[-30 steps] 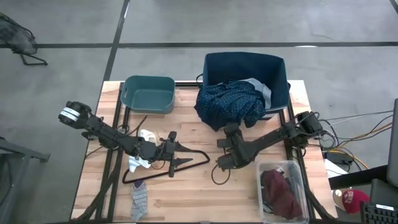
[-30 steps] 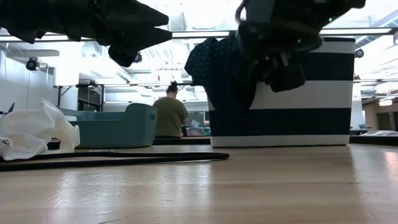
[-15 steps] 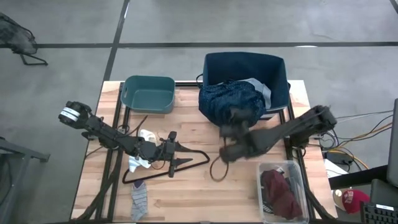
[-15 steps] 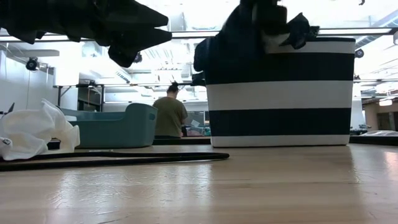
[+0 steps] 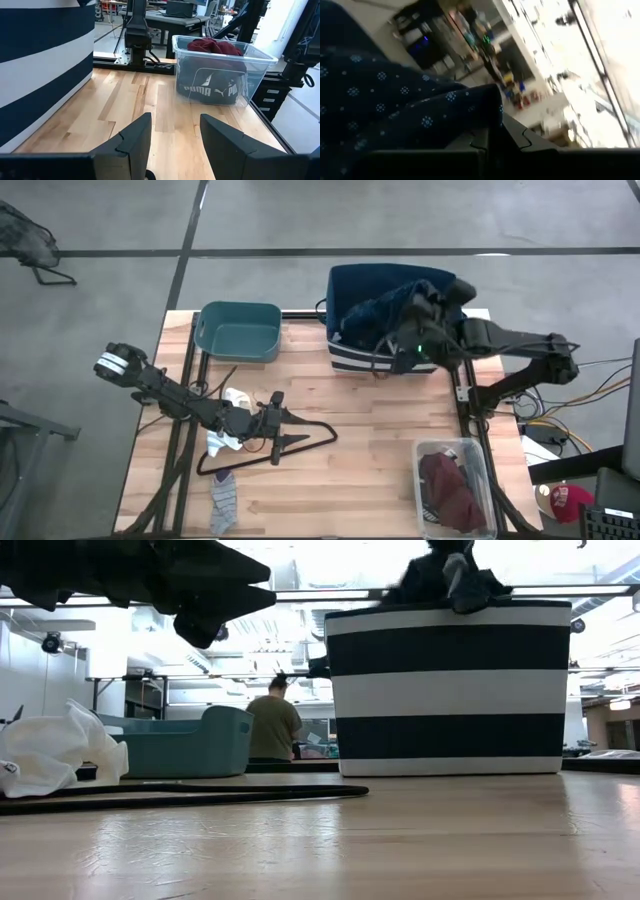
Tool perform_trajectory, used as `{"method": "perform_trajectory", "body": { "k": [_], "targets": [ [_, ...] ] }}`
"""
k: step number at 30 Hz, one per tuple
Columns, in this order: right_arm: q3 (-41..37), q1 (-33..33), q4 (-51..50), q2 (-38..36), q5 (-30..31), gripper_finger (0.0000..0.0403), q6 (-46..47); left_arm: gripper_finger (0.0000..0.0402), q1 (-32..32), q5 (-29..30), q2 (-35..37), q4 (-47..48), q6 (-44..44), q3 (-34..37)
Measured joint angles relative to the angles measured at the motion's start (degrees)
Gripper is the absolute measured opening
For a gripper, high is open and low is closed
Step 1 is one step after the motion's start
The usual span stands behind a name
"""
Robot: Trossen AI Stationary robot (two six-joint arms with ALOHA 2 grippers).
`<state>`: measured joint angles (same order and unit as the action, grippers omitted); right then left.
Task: Pick & Place Cloths
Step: Put the blue polo shirt into the blue bin
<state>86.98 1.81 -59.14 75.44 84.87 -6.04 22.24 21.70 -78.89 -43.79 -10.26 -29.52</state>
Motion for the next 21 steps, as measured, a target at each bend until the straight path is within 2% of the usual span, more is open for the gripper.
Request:
{"method": "perform_trajectory", "body": {
  "k": [2, 5, 7, 10, 11, 13, 16, 21],
  "targets": [
    [-0.02, 3.57, 0.03, -0.24, -2.25, 0.0012, 1.01, 0.0175, 0.00, 0.01, 0.00, 0.01, -0.01, 0.00],
    [-0.02, 8.73, -0.08, -0.05, -10.04, 0.0013, 2.77, 0.0175, 0.02, -0.01, 0.00, 0.02, -0.13, 0.00],
    [-0.02, 11.99, -0.41, 0.72, -20.11, 0.0013, 4.11, 0.0175, 0.02, -0.01, 0.00, 0.04, -0.15, 0.00],
    [-0.12, 16.48, -0.49, 2.42, -39.56, 0.0013, 5.44, 0.0175, 0.02, -0.01, 0.00, 0.04, -0.17, 0.00],
    [-0.13, 17.53, -0.45, 2.90, -43.57, 0.0013, 5.97, 0.0175, 0.02, -0.01, 0.00, 0.07, -0.21, 0.00],
    [-0.13, 18.79, -0.82, 3.77, -46.84, 0.0014, 7.09, 0.0175, 0.02, -0.01, 0.00, 0.09, -0.26, 0.00],
    [-0.13, 19.29, -1.08, 4.46, -47.22, 0.0026, 7.16, 0.0175, 0.02, -0.01, 0.00, 0.14, -0.30, 0.00],
    [-0.11, 19.25, -2.17, 3.89, -47.69, 0.0079, 10.02, 0.0175, 0.02, -0.01, 0.00, 0.15, -3.02, 0.00]
  ]
}}
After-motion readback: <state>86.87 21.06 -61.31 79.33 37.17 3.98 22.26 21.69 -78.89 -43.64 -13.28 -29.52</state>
